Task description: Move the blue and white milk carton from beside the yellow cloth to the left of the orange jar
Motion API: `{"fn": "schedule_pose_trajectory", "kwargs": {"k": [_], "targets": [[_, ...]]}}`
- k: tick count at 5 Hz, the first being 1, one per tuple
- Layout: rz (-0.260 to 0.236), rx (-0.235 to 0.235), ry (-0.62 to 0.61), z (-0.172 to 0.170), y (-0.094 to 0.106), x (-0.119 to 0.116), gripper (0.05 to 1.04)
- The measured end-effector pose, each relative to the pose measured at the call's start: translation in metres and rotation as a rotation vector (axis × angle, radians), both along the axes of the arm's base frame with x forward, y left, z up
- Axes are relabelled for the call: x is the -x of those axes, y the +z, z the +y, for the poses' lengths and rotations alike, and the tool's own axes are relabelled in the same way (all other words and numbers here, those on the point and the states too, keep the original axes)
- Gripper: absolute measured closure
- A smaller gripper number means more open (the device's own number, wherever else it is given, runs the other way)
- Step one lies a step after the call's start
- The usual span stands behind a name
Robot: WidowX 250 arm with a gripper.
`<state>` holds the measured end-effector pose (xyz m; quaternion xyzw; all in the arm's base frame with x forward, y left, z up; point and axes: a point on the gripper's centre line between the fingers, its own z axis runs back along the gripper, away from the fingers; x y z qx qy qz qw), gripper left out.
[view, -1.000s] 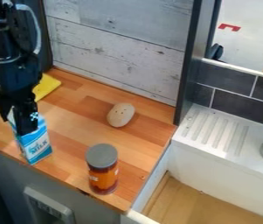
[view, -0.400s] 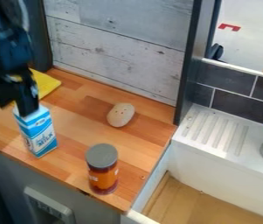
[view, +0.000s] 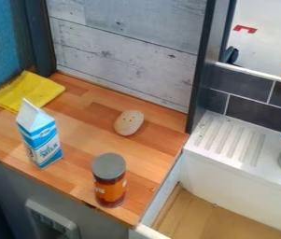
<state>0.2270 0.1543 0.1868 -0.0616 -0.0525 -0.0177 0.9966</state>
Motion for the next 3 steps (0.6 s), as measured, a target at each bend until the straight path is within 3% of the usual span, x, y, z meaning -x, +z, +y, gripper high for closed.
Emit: {"fn": "schedule_pose_trajectory", "kwargs": {"k": [1,2,3], "targets": [[-0.030,-0.072,0.014,0.042,0.019,-0.016,0.083],[0.012,-0.152,0.058,0.095,-0.011,-0.054,0.083],[0.048,-0.231,0.020,0.096,-0.030,-0.079,0.083]]}}
